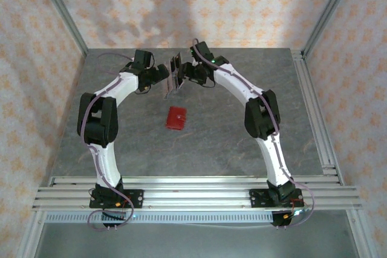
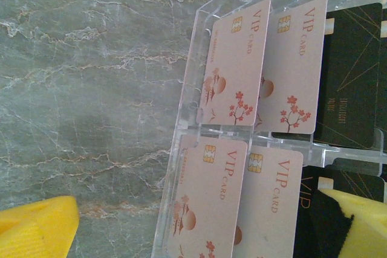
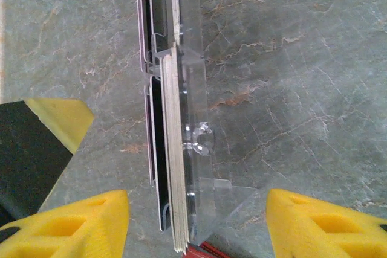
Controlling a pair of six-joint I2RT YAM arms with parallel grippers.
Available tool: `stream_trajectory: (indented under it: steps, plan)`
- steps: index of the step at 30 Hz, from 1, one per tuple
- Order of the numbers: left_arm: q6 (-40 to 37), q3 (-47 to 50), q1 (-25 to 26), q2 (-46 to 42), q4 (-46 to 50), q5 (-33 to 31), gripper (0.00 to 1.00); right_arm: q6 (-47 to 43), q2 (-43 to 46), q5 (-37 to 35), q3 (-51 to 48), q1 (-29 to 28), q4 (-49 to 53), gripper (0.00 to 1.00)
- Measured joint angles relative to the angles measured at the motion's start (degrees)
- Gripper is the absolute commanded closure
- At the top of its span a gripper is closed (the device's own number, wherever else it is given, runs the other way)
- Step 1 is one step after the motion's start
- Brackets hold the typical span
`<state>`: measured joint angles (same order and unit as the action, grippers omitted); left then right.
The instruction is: Put the credit cards into the card holder
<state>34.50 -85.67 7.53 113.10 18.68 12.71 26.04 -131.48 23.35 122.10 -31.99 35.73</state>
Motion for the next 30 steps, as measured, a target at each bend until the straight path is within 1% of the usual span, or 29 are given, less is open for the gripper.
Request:
stream_trajectory:
  steps: [4, 11, 19, 26, 30]
  plan:
    - [0.0, 0.0, 0.0, 0.0, 0.0, 0.2, 0.00, -1.7, -3.3, -1.9, 6.2, -0.9, 4.0, 0.45]
    - [0.2, 0.0, 0.0, 0.0, 0.0, 0.2, 0.00, -3.6, -7.8, -4.4, 13.2, -1.2, 8.8, 0.51]
    - [0.2, 0.0, 0.0, 0.0, 0.0, 0.2, 0.00, -4.7, -10.9, -5.1, 17.0, -1.2, 11.2, 0.57]
    - [0.1, 0.1, 0.0, 0.0, 0.0, 0.2, 0.00, -5.1, -12.9, -4.9, 19.7, -1.7, 11.7, 0.66]
    - [0.0, 1.0, 0.0, 0.0, 0.0, 0.3, 0.00, -5.1, -13.8, -4.7, 21.0, -2.0, 11.8, 0.74]
